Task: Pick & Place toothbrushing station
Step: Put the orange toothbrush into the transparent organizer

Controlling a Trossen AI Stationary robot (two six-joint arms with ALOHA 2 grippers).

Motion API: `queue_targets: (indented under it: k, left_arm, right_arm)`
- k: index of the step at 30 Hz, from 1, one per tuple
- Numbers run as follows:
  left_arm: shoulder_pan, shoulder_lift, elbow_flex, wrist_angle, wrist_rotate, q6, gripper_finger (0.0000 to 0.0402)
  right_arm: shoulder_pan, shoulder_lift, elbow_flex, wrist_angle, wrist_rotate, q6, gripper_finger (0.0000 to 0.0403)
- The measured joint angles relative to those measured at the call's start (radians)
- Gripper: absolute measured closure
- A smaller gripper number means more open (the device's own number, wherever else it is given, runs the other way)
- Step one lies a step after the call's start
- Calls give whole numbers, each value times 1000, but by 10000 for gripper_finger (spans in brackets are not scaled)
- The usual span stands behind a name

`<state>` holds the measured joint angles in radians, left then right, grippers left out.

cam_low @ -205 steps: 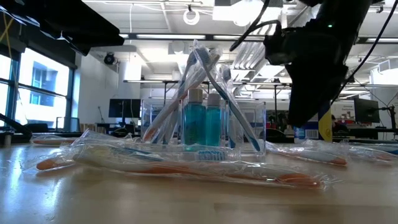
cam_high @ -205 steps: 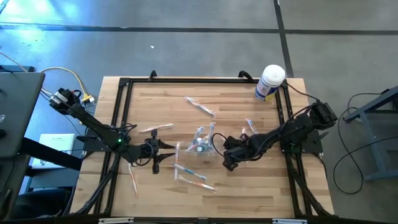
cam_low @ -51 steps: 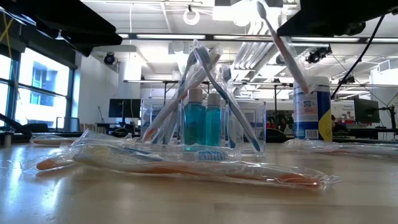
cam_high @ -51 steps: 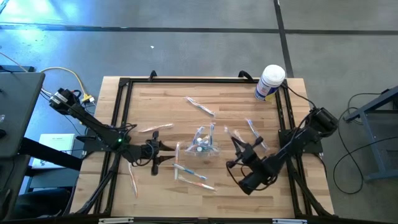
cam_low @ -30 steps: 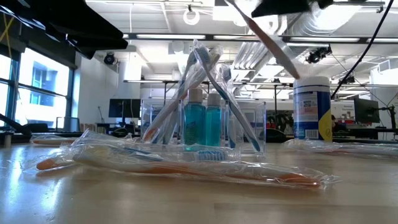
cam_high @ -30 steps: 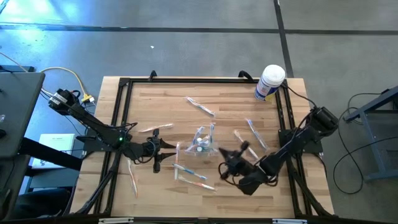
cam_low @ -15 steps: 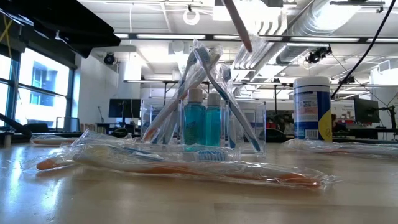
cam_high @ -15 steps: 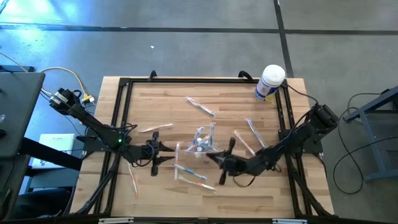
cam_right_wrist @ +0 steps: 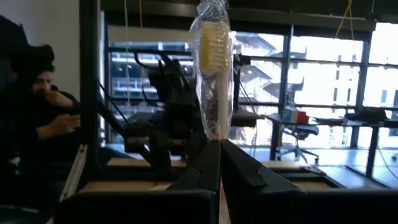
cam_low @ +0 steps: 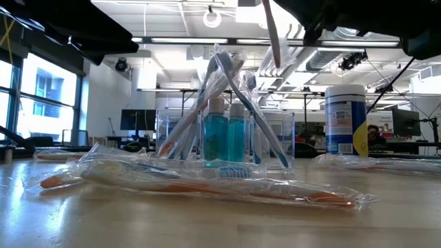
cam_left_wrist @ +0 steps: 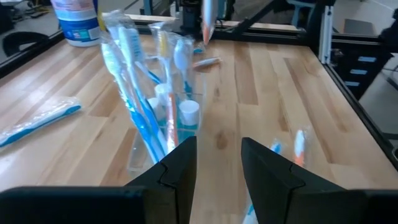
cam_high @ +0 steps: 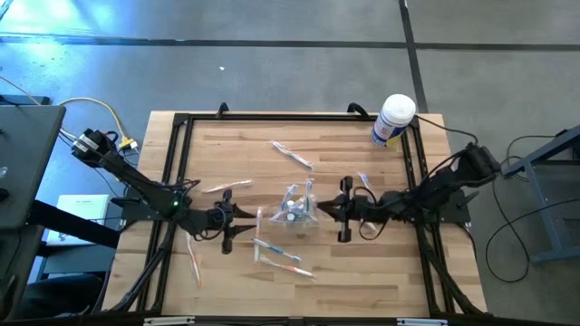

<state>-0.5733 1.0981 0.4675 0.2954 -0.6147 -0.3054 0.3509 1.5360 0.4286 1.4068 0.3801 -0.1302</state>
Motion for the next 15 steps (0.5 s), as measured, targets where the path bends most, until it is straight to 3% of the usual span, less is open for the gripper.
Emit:
queue_targets:
  k: [15]
  left_arm:
    - [-14,0,0,-1,19,-10,278]
  right_arm:
    - [-81,204,0,65,2,146,400]
